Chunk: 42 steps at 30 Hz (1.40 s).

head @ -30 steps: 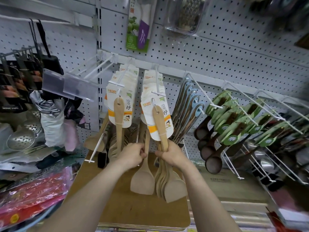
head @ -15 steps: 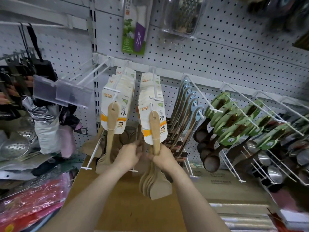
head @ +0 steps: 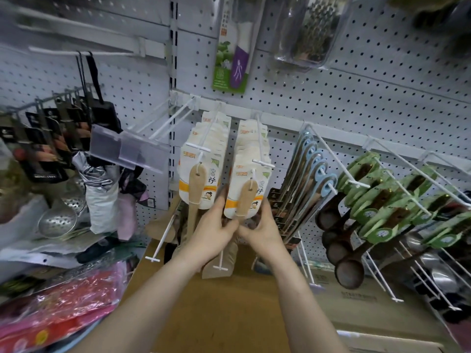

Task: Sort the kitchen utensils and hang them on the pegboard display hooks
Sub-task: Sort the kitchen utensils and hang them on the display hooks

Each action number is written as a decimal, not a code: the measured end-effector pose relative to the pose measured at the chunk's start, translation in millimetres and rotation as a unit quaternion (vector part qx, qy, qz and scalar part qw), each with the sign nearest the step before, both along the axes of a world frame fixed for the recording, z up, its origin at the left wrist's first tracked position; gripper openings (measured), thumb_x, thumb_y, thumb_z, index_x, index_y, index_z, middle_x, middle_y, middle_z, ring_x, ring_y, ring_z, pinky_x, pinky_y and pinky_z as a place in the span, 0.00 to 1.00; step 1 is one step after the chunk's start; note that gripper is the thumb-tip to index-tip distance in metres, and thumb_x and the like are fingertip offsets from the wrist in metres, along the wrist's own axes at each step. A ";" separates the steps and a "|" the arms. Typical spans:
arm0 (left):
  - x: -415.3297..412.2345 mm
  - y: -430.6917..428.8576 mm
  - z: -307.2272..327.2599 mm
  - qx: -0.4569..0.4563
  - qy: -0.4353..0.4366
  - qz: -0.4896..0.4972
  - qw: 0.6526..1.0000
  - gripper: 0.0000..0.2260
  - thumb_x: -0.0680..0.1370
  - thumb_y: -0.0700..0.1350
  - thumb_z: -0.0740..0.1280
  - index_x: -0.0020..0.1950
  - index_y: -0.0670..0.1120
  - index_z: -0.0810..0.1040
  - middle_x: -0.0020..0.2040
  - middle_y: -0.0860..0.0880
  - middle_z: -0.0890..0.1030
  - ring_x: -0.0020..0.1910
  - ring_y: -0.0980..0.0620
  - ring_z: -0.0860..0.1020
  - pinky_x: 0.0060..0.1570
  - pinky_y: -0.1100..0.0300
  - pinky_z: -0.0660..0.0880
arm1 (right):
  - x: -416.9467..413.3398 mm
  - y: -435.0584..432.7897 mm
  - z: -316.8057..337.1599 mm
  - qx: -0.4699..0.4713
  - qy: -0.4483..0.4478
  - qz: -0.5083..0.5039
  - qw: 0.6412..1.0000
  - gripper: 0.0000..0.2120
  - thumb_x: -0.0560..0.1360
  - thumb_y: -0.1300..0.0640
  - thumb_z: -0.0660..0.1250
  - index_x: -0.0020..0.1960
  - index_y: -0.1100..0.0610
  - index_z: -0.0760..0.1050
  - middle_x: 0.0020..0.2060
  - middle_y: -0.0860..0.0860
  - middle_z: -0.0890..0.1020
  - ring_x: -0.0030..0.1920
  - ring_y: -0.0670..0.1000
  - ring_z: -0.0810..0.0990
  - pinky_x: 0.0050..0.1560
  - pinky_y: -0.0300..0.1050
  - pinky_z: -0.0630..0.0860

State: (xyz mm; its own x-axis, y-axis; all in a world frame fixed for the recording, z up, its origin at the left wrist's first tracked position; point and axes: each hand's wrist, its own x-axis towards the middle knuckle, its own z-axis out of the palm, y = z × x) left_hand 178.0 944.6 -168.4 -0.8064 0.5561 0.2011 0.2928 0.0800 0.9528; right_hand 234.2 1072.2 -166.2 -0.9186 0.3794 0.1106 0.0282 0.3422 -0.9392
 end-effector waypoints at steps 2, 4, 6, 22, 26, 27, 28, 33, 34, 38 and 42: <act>3.9 5.4 11.7 0.039 -0.003 -0.001 0.999 0.29 0.79 0.51 0.63 0.77 0.61 0.54 0.67 0.73 0.64 0.66 0.76 0.63 0.65 0.69 0.63 | 1.2 3.3 14.9 -0.021 0.031 0.026 0.999 0.40 0.70 0.58 0.74 0.76 0.44 0.59 0.65 0.38 0.76 0.64 0.40 0.76 0.64 0.43 0.74; 5.8 11.0 19.2 0.049 -0.012 0.013 0.999 0.26 0.81 0.51 0.60 0.77 0.59 0.54 0.62 0.78 0.62 0.57 0.84 0.62 0.59 0.77 0.60 | 0.9 8.0 27.2 -0.018 0.032 0.047 0.998 0.38 0.73 0.61 0.71 0.76 0.43 0.59 0.65 0.37 0.75 0.65 0.38 0.75 0.66 0.42 0.73; 5.4 14.5 24.1 0.048 -0.029 0.025 0.998 0.25 0.81 0.52 0.60 0.77 0.58 0.55 0.57 0.78 0.62 0.50 0.87 0.64 0.53 0.80 0.62 | -0.4 12.2 34.3 -0.009 0.016 0.059 0.998 0.36 0.75 0.60 0.70 0.76 0.41 0.58 0.65 0.36 0.75 0.64 0.37 0.74 0.67 0.44 0.72; 15.6 0.8 10.2 -0.002 -0.051 -0.007 0.999 0.31 0.73 0.66 0.64 0.74 0.58 0.64 0.67 0.63 0.73 0.66 0.65 0.70 0.68 0.59 0.67 | 6.9 10.7 21.3 0.048 -0.042 0.040 0.997 0.32 0.77 0.54 0.69 0.75 0.41 0.58 0.59 0.35 0.76 0.57 0.36 0.76 0.62 0.43 0.76; 27.0 -17.3 -10.1 -0.053 -0.039 0.012 0.998 0.25 0.76 0.61 0.62 0.72 0.58 0.68 0.66 0.60 0.76 0.65 0.62 0.73 0.66 0.58 0.70 | 12.0 3.2 -3.1 0.086 -0.138 0.015 0.987 0.23 0.77 0.50 0.69 0.70 0.47 0.68 0.60 0.45 0.79 0.59 0.47 0.78 0.63 0.51 0.76; 30.4 -23.0 -14.3 -0.060 -0.038 0.031 0.997 0.23 0.78 0.58 0.63 0.72 0.55 0.70 0.65 0.58 0.76 0.64 0.62 0.73 0.65 0.60 0.70 | 13.2 1.1 -8.0 0.094 -0.160 0.014 0.983 0.21 0.77 0.50 0.69 0.68 0.49 0.70 0.60 0.47 0.80 0.61 0.50 0.78 0.63 0.52 0.76; 33.9 -28.9 -17.6 -0.070 -0.034 0.054 0.996 0.20 0.79 0.54 0.63 0.70 0.53 0.72 0.64 0.57 0.77 0.63 0.63 0.74 0.64 0.62 0.71 | 13.7 -1.0 -13.3 0.097 -0.176 0.013 0.980 0.18 0.76 0.51 0.68 0.65 0.50 0.73 0.59 0.48 0.81 0.60 0.51 0.79 0.62 0.53 0.76; 40.6 -57.2 -39.5 -0.073 -0.006 0.151 0.986 0.08 0.79 0.45 0.66 0.55 0.54 0.81 0.52 0.58 0.82 0.50 0.67 0.78 0.48 0.74 0.72 | 13.3 -15.7 -24.6 0.144 -0.230 -0.017 0.962 0.06 0.76 0.50 0.68 0.43 0.48 0.73 0.47 0.50 0.83 0.51 0.54 0.81 0.51 0.49 0.78; 39.1 -63.1 -43.0 -0.070 -0.009 0.164 0.984 0.07 0.78 0.44 0.67 0.53 0.55 0.81 0.50 0.59 0.82 0.49 0.65 0.78 0.49 0.71 0.73 | 13.0 -18.8 -22.3 0.175 -0.239 -0.022 0.955 0.06 0.77 0.49 0.67 0.43 0.49 0.75 0.46 0.51 0.83 0.51 0.55 0.81 0.48 0.46 0.76; 25.3 -88.6 -51.0 -0.067 -0.003 0.191 0.979 0.12 0.77 0.41 0.68 0.49 0.60 0.79 0.47 0.61 0.82 0.47 0.65 0.79 0.49 0.69 0.74 | 11.0 -32.3 -17.4 0.237 -0.280 -0.042 0.929 0.14 0.77 0.45 0.65 0.53 0.54 0.80 0.50 0.54 0.83 0.54 0.59 0.80 0.44 0.45 0.70; 6.2 -111.0 -52.3 -0.060 -0.001 0.182 0.981 0.13 0.77 0.39 0.68 0.49 0.58 0.79 0.48 0.60 0.82 0.48 0.65 0.79 0.49 0.71 0.74 | 14.2 -43.6 -21.2 0.273 -0.311 -0.070 0.908 0.18 0.78 0.43 0.62 0.57 0.57 0.77 0.54 0.57 0.82 0.56 0.61 0.79 0.49 0.48 0.73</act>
